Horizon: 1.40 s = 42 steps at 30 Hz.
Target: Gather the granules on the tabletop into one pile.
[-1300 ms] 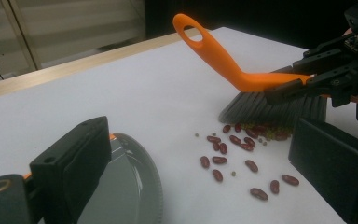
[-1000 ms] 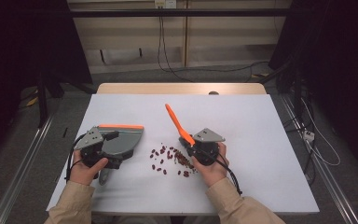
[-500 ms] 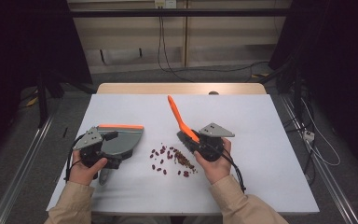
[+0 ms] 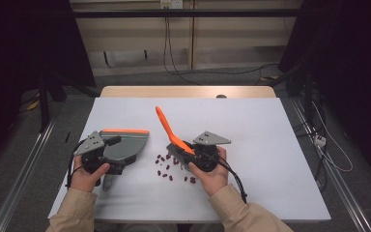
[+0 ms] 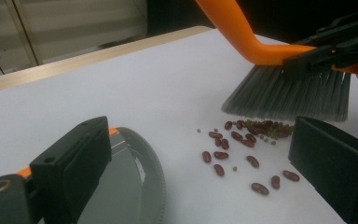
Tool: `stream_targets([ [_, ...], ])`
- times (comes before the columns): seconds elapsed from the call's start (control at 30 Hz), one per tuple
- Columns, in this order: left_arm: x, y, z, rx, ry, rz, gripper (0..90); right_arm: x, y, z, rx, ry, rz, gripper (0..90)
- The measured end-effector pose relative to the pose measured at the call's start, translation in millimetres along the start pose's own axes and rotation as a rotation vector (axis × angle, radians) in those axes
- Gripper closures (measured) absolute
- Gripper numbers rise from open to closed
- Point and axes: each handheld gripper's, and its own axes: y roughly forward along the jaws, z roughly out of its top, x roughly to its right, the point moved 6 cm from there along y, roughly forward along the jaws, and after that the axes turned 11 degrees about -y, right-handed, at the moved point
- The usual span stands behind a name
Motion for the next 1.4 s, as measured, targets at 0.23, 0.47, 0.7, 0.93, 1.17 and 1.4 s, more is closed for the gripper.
stream_targets([
  [0.23, -0.4, 0.1, -0.3, 0.0, -0.003, 0.001, 5.8, -15.3, 10.3, -0.2, 0.004, 0.03, 0.069, 71.1],
  [0.47, -2.0, -1.5, 0.2, 0.005, -0.005, 0.005, 5.8, -36.1, 20.7, -2.5, -0.007, 0.046, 0.132, 71.1],
  [0.7, -2.5, -1.6, -0.1, 0.005, -0.009, 0.004, 5.8, -51.7, 33.4, -13.0, -0.041, 0.068, 0.201, 71.1],
  [0.93, -3.3, -1.7, -0.2, 0.006, -0.01, 0.004, 5.8, -41.8, 38.9, -27.5, -0.067, 0.114, 0.204, 71.1],
  [1.17, -2.8, -1.3, -0.3, 0.005, -0.009, 0.006, 5.8, -31.2, 37.2, -31.3, -0.073, 0.127, 0.189, 71.0],
  [1.4, -2.3, -0.8, -0.7, 0.002, -0.008, 0.006, 5.8, -22.8, 34.3, -32.8, -0.075, 0.134, 0.178, 70.9],
])
